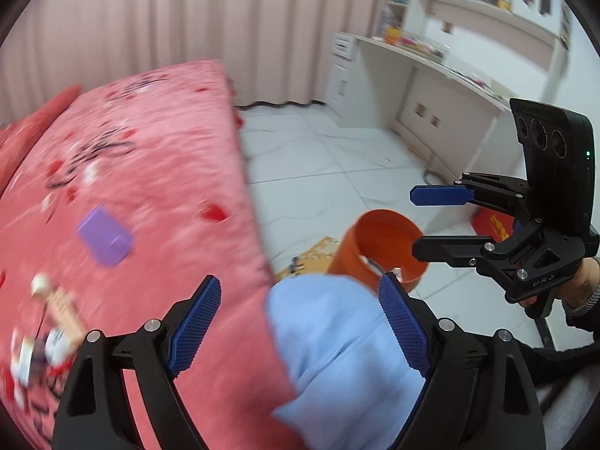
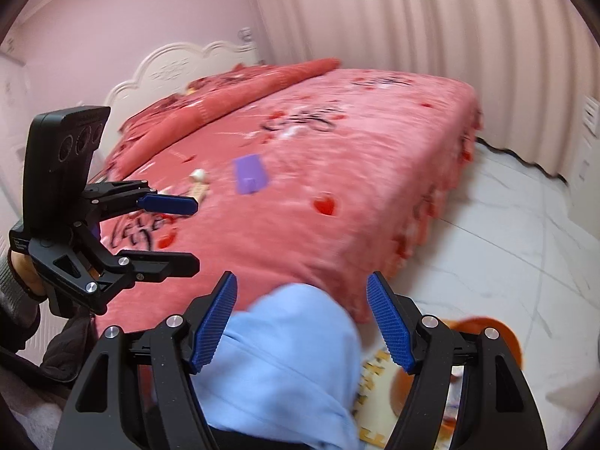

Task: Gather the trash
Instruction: 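Move both tools back over the bed toward the remaining items, then grasp the small white box with the left gripper while the right gripper grasps the Hello Kitty plush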

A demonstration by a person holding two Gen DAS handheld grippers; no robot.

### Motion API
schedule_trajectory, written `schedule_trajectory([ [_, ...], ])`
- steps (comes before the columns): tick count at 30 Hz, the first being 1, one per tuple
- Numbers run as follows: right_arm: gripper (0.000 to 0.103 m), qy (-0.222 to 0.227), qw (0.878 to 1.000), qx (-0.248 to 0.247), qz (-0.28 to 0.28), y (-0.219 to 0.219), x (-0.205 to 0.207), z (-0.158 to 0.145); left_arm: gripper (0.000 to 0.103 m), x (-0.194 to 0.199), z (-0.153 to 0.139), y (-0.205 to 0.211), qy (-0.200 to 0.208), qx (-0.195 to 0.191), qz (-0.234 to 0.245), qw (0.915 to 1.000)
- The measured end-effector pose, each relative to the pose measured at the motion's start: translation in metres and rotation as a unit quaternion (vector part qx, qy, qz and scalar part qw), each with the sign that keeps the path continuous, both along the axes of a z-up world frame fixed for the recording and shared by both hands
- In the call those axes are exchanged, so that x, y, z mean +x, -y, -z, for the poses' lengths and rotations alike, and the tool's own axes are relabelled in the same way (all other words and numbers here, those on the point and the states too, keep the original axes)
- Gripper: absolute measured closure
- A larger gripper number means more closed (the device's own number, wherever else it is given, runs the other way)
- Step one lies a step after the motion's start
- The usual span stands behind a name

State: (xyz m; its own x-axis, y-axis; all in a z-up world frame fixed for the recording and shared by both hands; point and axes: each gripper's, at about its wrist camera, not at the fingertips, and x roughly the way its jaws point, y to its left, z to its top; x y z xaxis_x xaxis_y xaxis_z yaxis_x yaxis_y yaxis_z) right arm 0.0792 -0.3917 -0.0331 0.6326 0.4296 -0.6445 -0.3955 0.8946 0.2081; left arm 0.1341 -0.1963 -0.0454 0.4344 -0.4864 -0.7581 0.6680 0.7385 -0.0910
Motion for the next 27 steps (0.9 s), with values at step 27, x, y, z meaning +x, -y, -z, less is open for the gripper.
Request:
schedule_trajectory([
  [27,0.031,0.001,0.968,-0.033,-0.25,-0.283,0.1,0.013,0.018,0.031,0.009,-0.265,0.002,0.043,-0.163,0.9856],
])
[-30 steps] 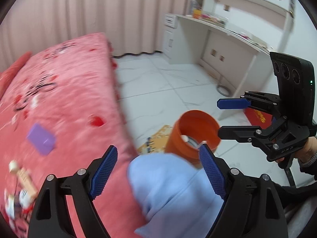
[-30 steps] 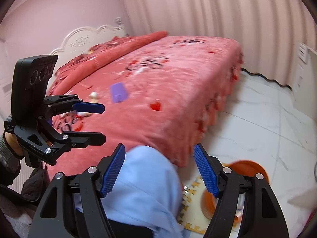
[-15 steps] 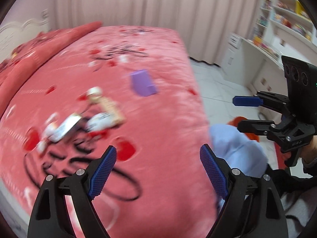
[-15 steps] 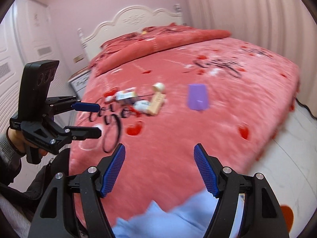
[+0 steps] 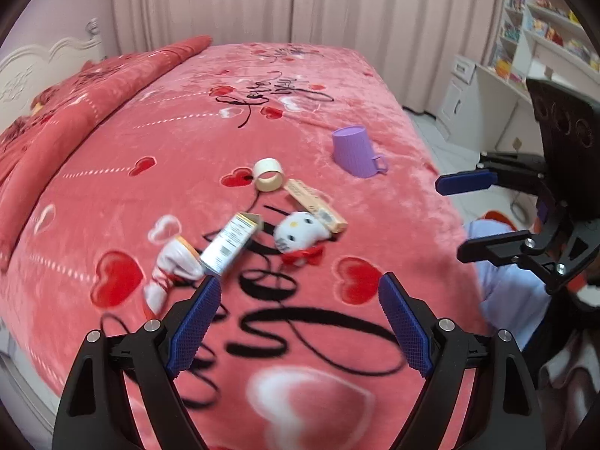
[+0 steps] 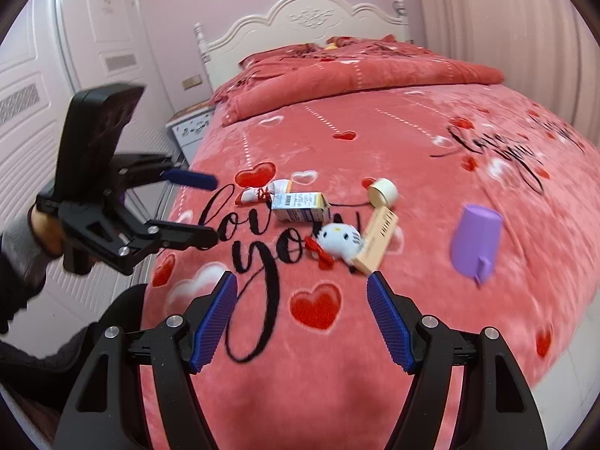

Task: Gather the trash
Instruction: 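Grasp the small white box with the left gripper while the right gripper grasps the Hello Kitty plush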

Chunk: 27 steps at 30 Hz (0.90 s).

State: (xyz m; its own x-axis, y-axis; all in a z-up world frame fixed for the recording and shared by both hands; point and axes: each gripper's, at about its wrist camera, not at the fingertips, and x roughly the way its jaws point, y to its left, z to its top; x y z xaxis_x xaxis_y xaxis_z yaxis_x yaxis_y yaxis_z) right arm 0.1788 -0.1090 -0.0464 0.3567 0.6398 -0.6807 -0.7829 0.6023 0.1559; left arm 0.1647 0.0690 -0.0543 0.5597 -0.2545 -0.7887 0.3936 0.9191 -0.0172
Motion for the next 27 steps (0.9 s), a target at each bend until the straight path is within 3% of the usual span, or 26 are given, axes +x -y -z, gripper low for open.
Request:
schedule_trajectory([
  [9,0.032,0.052,0.994,-0.045,-0.09,-0.052,0.038,0.026,0.018,0.054,0.027,-0.016,-0.022,0.017,0.067,0.9974],
  [13,0.04,0.061,0.987,-0.073,-0.132,-0.07,0.056,0.044,0.018,0.07,0.04,-0.023,-0.033,0.018,0.092,0.9951],
  [19,0.04,0.074,0.974,-0.116,-0.181,-0.092,0.083,0.068,0.025,0.089,0.059,-0.025,-0.047,0.024,0.123,0.9909],
  [21,0.041,0.076,0.967,-0.136,-0.2,-0.099,0.088,0.079,0.032,0.094,0.065,-0.025,-0.055,0.02,0.129,0.9899],
  [24,0.05,0.089,0.955,-0.178,-0.218,-0.105,0.088,0.097,0.042,0.1,0.075,-0.026,-0.068,0.013,0.136,0.9883],
  [27,0.054,0.084,0.956,-0.175,-0.219,-0.106,0.09,0.103,0.057,0.103,0.087,-0.028,-0.082,0.007,0.133,0.9877],
])
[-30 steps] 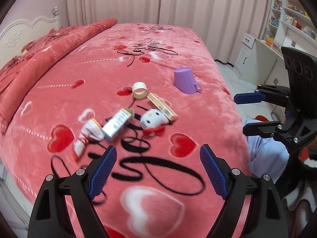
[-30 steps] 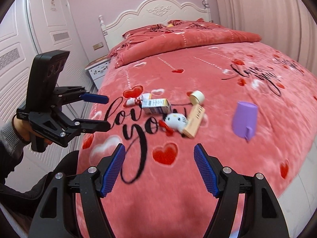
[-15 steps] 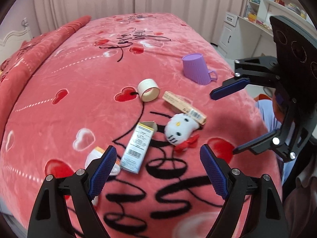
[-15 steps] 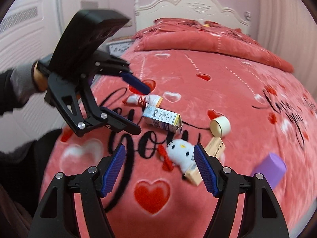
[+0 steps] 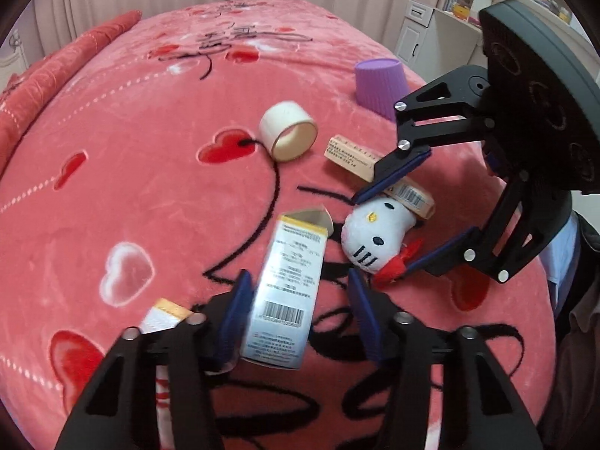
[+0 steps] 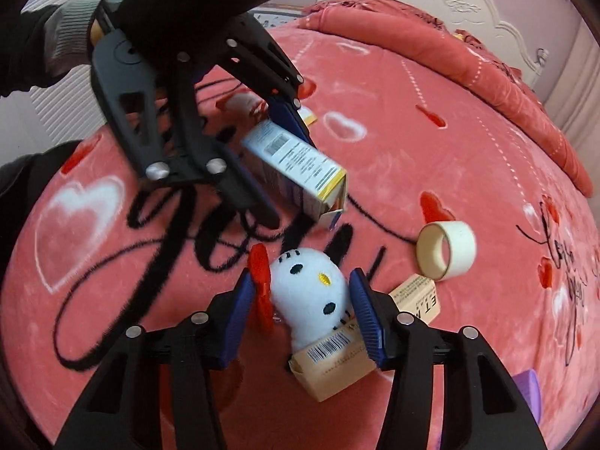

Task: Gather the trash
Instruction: 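Grasp the small white box with the left gripper while the right gripper grasps the Hello Kitty plush, then carry the white box and Hello Kitty plush over to the orange bin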

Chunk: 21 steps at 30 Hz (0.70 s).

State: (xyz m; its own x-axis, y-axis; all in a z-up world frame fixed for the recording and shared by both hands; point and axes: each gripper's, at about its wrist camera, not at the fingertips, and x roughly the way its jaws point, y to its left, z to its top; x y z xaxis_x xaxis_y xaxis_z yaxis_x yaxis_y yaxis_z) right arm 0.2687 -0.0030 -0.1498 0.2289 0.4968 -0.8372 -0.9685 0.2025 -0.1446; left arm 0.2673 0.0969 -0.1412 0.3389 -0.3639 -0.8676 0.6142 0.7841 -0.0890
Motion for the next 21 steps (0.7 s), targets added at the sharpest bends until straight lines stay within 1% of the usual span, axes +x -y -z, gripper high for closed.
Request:
schedule_trajectory([
  [3,0.058,-0.008,1.0,0.012,0.009,0.001,0.002,0.002,0.07,0.0,0.006,0.0,-0.007,-0.004,-0.009,0.9999],
  [5,0.062,-0.014,1.0,0.022,0.017,0.003,0.004,-0.001,0.075,-0.001,0.004,-0.002,-0.008,-0.009,-0.015,0.9998],
  [7,0.064,-0.024,0.999,0.037,0.029,0.006,0.006,-0.007,0.075,-0.003,0.0,-0.004,-0.009,-0.017,-0.021,0.9996],
  [11,0.065,-0.071,0.993,0.077,0.062,0.018,0.01,-0.024,0.075,-0.016,-0.011,-0.003,-0.002,-0.013,-0.03,0.9995],
  [14,0.065,-0.087,0.989,0.095,0.078,0.027,0.003,-0.035,0.075,-0.027,-0.021,-0.004,-0.004,-0.019,-0.048,0.9987],
  [17,0.065,-0.108,0.983,0.122,0.085,0.036,-0.01,-0.049,0.075,-0.045,-0.033,0.002,0.005,-0.017,-0.051,0.9985],
  [21,0.065,-0.116,0.981,0.131,0.088,0.047,-0.038,-0.06,0.075,-0.074,-0.045,0.012,0.008,-0.018,-0.058,0.9981],
])
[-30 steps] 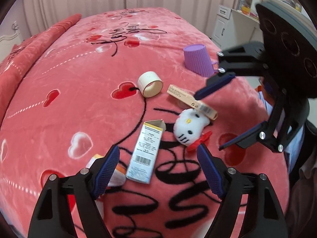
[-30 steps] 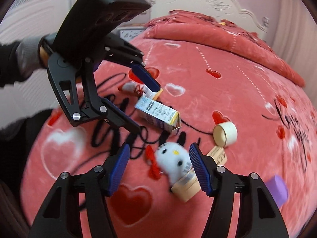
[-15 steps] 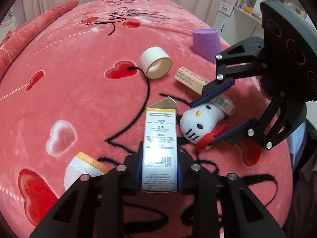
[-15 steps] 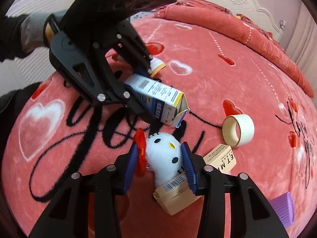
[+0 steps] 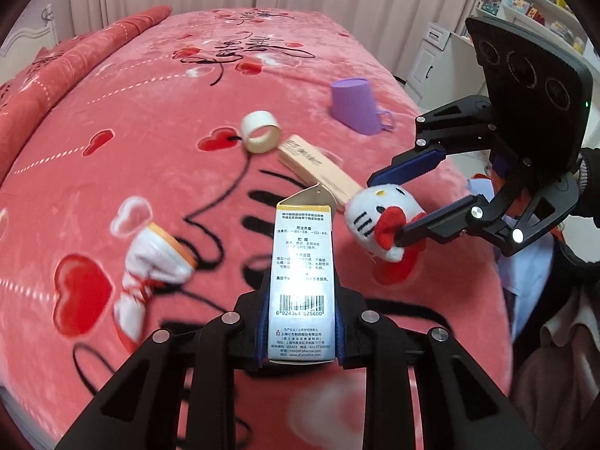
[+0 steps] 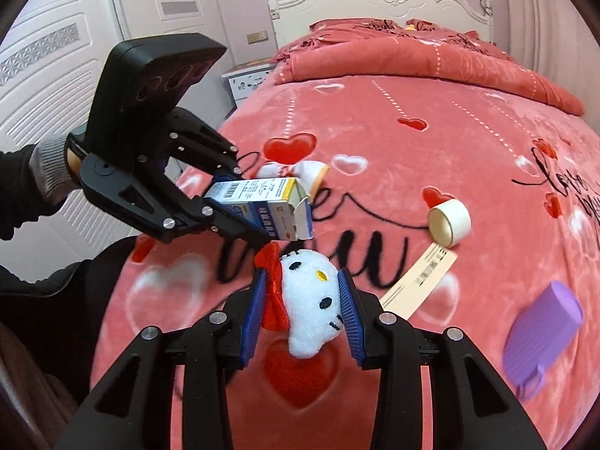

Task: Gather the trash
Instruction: 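Carry the white box and Hello Kitty plush over to the orange bin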

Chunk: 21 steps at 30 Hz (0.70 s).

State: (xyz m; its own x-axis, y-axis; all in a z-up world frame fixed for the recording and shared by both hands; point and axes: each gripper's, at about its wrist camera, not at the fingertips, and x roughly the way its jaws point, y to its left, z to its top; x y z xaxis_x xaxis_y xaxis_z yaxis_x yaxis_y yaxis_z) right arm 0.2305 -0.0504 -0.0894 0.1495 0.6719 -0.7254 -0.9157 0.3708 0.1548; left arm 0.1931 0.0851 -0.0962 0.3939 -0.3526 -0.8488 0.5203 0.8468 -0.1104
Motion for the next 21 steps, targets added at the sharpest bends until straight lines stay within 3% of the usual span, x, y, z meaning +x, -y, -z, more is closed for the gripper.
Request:
schedule_trajectory([
  [13,0.065,0.008,1.0,0.018,0.005,0.062,-0.117,-0.029,0.075,-0.094,-0.028,0.049,0.011,-0.009,-0.005,0.9999],
  [21,0.065,0.025,0.998,0.033,0.05,0.125,-0.15,-0.044,0.075,-0.113,-0.038,0.098,0.021,0.0,0.028,0.9994],
])
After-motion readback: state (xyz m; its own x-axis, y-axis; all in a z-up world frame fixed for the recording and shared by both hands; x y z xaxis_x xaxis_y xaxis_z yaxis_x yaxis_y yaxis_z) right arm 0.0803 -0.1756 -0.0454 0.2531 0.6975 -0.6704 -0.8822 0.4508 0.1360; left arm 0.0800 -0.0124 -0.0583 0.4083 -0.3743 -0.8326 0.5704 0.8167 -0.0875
